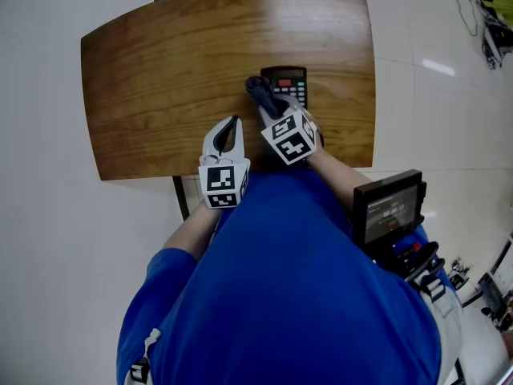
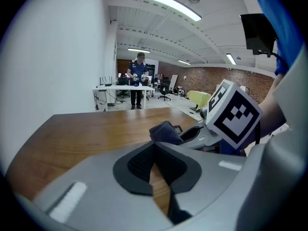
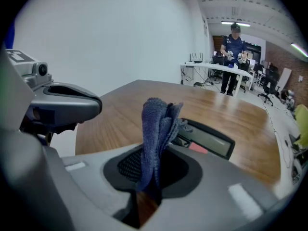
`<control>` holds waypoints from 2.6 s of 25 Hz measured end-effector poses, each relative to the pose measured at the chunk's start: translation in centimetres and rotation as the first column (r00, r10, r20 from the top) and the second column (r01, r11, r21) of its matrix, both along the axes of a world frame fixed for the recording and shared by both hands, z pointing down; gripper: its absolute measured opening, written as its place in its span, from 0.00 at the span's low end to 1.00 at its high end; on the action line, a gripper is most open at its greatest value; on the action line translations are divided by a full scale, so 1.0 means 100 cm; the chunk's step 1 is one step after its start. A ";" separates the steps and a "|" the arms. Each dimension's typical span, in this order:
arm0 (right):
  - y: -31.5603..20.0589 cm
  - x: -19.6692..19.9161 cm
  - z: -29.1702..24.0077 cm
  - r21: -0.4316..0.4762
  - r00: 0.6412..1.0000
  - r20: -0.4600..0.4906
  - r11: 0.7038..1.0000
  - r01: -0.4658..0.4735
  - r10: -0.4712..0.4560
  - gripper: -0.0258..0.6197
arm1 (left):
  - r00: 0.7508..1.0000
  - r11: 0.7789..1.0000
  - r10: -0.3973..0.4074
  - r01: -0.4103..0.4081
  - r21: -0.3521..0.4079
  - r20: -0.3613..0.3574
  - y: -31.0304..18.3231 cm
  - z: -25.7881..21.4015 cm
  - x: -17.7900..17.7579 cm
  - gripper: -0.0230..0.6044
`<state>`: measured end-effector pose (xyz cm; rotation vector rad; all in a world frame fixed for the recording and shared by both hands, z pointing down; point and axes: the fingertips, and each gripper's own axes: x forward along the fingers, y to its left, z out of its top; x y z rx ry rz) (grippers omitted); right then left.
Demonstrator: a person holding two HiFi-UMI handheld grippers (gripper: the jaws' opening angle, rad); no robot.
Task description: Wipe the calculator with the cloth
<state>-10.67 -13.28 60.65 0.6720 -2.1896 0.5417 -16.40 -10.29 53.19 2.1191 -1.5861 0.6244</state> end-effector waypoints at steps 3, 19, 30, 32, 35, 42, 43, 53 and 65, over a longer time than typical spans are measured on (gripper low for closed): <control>-0.005 0.007 0.006 -0.001 1.000 -0.008 1.000 -0.026 0.026 0.16 | 1.000 1.000 0.008 -0.008 0.002 0.001 -0.002 0.001 0.000 0.04; -0.037 0.090 0.030 0.005 0.967 -0.072 0.969 -0.246 0.245 0.16 | 0.994 0.995 0.103 -0.103 0.016 -0.018 -0.026 0.018 0.025 0.04; -0.045 0.115 0.032 0.024 0.950 -0.094 0.955 -0.296 0.297 0.16 | 0.995 0.995 0.097 -0.097 0.031 -0.021 -0.029 0.019 0.026 0.04; -0.046 0.108 0.029 0.027 0.955 -0.087 0.959 -0.281 0.283 0.16 | 0.996 0.995 0.092 -0.092 0.039 -0.016 -0.028 0.017 0.023 0.04; -0.043 0.092 0.023 0.029 0.967 -0.071 0.969 -0.243 0.245 0.16 | 0.997 0.996 0.071 -0.070 0.046 -0.011 -0.024 0.014 0.016 0.04; -0.026 0.038 0.013 0.012 0.992 -0.026 0.992 -0.127 0.127 0.16 | 1.000 0.999 0.021 -0.022 0.050 0.018 -0.009 0.005 -0.006 0.04; -0.023 0.030 0.011 0.011 0.994 -0.019 0.994 -0.105 0.105 0.16 | 1.000 0.999 0.013 -0.014 0.048 0.021 -0.007 0.003 -0.008 0.04; -0.014 0.006 0.011 -0.016 0.999 -0.011 0.999 -0.043 0.043 0.16 | 0.999 1.000 -0.004 0.003 0.006 0.043 0.003 -0.006 -0.016 0.04; -0.025 0.057 0.032 -0.028 0.984 -0.036 0.984 -0.176 0.175 0.16 | 0.998 0.998 0.058 -0.058 -0.002 0.015 -0.013 0.014 0.005 0.04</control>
